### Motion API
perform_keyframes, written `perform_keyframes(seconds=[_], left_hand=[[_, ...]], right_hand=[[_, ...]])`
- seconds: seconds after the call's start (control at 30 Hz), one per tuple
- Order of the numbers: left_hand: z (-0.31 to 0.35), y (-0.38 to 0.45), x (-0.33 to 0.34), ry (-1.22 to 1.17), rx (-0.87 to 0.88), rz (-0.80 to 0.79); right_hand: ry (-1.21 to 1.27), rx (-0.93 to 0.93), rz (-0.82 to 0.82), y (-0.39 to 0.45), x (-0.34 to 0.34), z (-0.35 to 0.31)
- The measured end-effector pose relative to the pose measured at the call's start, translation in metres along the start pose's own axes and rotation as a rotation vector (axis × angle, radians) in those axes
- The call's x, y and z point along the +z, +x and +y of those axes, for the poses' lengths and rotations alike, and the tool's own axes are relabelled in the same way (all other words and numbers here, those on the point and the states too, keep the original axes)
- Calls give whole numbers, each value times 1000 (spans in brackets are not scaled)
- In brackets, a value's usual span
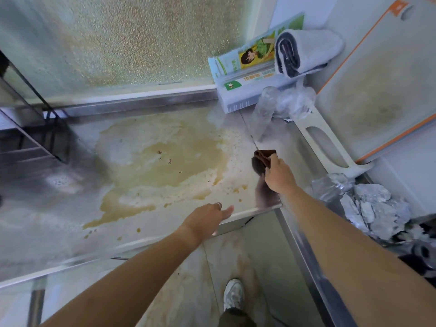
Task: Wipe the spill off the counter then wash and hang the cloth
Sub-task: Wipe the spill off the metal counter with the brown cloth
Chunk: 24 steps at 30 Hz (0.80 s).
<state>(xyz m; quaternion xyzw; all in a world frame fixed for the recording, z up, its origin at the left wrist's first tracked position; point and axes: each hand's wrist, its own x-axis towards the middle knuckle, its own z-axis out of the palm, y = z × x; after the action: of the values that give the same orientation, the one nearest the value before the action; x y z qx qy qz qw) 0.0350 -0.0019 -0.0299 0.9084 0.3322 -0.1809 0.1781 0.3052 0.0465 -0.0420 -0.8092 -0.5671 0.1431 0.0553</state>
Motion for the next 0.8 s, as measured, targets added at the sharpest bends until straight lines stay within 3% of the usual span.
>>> perform_keyframes(seconds=[0.17, 0.3, 0.8], left_hand=[[0, 1, 6, -6, 27, 40], [-8, 9, 9, -64, 21, 6], [-13, 21, 12, -224, 11, 3]], right_hand=[[-128, 92, -82, -37, -7, 10], [-170, 35, -58, -42, 3, 9], [-155, -80, 17, 99, 3, -48]])
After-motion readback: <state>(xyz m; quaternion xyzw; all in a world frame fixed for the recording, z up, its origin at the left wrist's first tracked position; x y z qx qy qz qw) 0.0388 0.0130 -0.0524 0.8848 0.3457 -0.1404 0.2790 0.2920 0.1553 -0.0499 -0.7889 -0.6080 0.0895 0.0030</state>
